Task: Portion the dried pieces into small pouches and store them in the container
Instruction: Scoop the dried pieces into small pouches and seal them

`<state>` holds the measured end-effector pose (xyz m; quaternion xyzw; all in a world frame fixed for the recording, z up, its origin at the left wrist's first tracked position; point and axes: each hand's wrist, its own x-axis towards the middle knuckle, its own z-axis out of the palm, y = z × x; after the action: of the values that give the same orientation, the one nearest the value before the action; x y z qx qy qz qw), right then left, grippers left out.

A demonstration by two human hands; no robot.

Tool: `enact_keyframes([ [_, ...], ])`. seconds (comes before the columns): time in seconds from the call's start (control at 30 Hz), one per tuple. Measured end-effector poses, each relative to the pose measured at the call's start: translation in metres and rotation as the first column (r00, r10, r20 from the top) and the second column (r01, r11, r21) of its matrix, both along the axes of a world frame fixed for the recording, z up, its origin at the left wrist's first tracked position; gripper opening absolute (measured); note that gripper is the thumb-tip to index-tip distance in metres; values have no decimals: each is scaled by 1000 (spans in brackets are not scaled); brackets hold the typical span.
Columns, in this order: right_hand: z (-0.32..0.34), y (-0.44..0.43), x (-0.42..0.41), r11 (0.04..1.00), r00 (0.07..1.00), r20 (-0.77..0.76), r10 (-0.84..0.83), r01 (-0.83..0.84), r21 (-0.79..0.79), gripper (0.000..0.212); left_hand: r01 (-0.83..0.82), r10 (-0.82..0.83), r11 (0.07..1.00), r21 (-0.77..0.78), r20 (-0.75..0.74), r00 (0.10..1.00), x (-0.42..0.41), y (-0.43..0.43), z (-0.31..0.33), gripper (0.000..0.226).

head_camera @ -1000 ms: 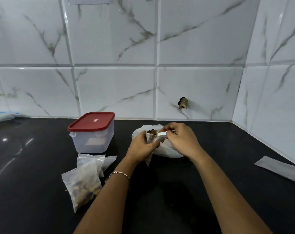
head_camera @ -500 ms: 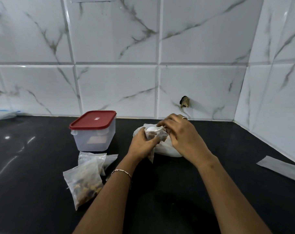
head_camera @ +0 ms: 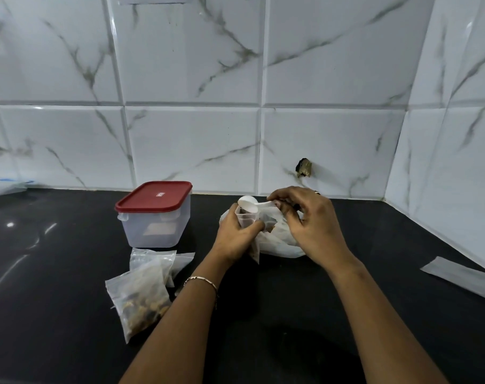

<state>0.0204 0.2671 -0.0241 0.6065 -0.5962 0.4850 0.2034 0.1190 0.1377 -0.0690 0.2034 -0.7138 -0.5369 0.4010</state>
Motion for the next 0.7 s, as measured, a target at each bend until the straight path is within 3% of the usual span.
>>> enact_keyframes([
  [0.07, 2, 2, 0, 996, 987, 159, 37, -23, -85, 13, -28, 28, 1000, -12, -34, 999, 0, -2, -1, 42],
  [0.17, 4, 7, -6, 978, 924, 375, -72, 140, -157, 11, -30, 30, 999, -45, -6, 1000, 0, -4, 0, 37],
  [0.3, 2, 12, -17, 937, 808, 492, -323, 346, 46, 10, -95, 91, 992, -80, -52, 994, 3, -7, 0, 39],
  [0.47, -5, 11, -24, 895, 757, 485, -438, 320, 310, 12, -80, 82, 994, -77, 13, 997, 4, -6, -4, 39],
  [0.7, -30, -1, -39, 721, 716, 273, -642, 442, 534, 15, -70, 73, 997, -38, 68, 995, 4, -2, -7, 49],
])
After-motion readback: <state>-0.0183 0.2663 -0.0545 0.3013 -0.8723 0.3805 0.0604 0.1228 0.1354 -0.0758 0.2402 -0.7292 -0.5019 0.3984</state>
